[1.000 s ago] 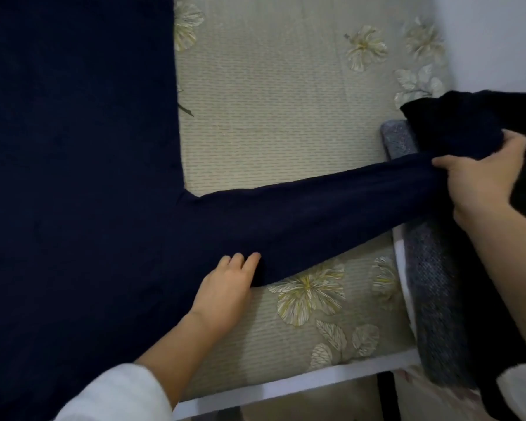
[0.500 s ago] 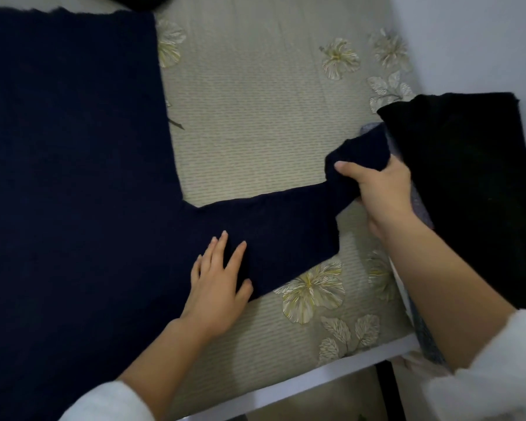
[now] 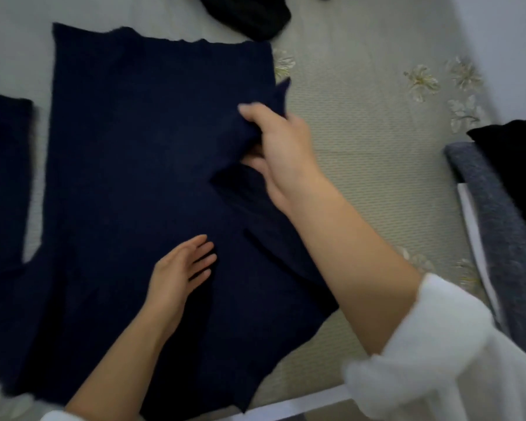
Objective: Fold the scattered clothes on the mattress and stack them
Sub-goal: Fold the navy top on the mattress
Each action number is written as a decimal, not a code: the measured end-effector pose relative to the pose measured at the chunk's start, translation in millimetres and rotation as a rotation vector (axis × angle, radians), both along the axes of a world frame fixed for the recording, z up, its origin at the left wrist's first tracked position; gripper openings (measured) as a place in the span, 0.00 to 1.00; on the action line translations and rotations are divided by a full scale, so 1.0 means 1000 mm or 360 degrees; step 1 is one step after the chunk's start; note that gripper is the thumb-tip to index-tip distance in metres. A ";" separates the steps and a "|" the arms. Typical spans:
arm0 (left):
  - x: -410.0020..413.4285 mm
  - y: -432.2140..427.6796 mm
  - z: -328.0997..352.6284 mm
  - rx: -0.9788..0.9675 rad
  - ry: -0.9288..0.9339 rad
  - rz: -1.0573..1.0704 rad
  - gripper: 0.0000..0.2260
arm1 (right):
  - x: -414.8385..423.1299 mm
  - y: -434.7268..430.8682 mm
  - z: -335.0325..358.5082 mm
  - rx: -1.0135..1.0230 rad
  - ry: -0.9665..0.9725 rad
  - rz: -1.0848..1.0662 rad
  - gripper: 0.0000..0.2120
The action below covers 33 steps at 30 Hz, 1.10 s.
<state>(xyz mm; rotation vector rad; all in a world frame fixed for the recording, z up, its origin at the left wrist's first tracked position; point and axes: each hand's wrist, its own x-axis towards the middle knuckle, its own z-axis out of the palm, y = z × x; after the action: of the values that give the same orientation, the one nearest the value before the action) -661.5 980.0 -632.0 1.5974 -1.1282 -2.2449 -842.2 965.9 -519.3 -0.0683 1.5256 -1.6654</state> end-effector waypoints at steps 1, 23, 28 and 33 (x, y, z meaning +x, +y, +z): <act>0.010 -0.011 -0.001 0.0057 0.0013 0.0072 0.11 | 0.013 -0.020 -0.001 -0.0065 -0.0059 0.0038 0.11; -0.029 -0.189 -0.022 0.0002 0.0039 0.0541 0.15 | 0.056 0.116 -0.150 0.1868 0.1524 0.0947 0.33; -0.033 -0.224 -0.021 -0.0297 0.0059 0.0351 0.11 | 0.063 0.107 -0.157 0.1862 0.1521 0.0789 0.33; -0.010 -0.240 -0.040 -0.0288 -0.0113 0.0293 0.13 | 0.066 0.097 -0.161 0.1801 0.1767 0.0708 0.33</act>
<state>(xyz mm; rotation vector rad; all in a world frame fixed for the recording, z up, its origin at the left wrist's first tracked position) -671.8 740.2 -671.8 1.6450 -1.1157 -1.9285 -776.3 1062.8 -680.2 -0.7363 2.7729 -0.1372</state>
